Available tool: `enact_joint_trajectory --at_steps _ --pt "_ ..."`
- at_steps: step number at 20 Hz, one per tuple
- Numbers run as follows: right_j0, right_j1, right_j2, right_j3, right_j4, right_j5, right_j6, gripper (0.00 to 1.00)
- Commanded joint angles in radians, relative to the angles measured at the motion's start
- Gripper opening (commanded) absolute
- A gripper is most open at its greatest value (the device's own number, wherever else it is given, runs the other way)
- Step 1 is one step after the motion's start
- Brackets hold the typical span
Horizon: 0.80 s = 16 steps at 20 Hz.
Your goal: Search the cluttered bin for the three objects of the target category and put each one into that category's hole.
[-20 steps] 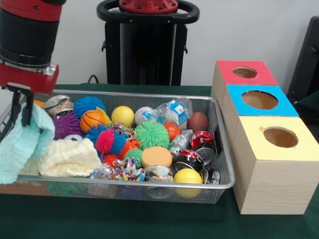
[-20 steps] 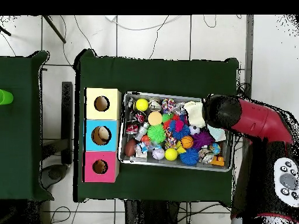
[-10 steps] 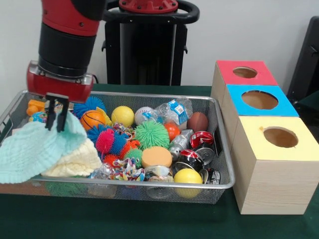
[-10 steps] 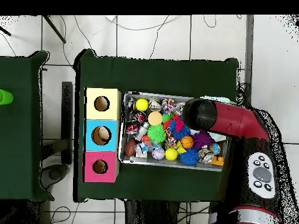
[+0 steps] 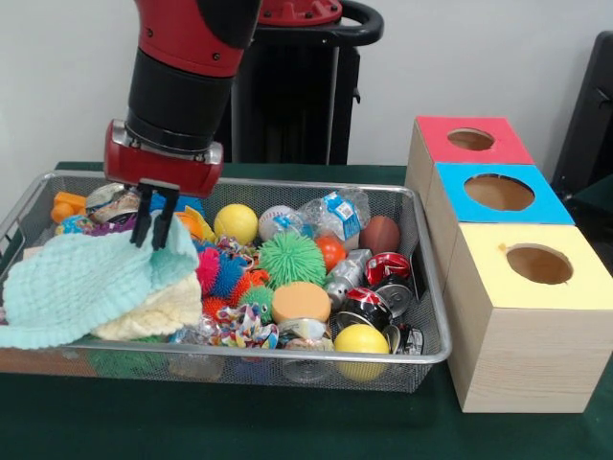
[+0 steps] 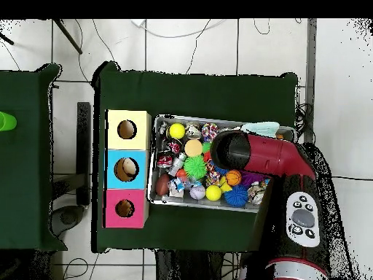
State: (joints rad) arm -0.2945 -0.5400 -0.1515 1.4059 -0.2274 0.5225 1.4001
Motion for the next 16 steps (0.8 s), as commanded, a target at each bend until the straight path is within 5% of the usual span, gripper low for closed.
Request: enact_joint_trajectory --at_steps 1,9,16 --pt "-0.015 0.007 0.010 0.122 0.010 -0.094 0.220 0.00" --pt "0.064 0.015 -0.035 0.094 0.050 -0.036 0.285 0.00" --pt "0.199 0.039 -0.133 -0.011 0.154 0.168 0.401 0.00"
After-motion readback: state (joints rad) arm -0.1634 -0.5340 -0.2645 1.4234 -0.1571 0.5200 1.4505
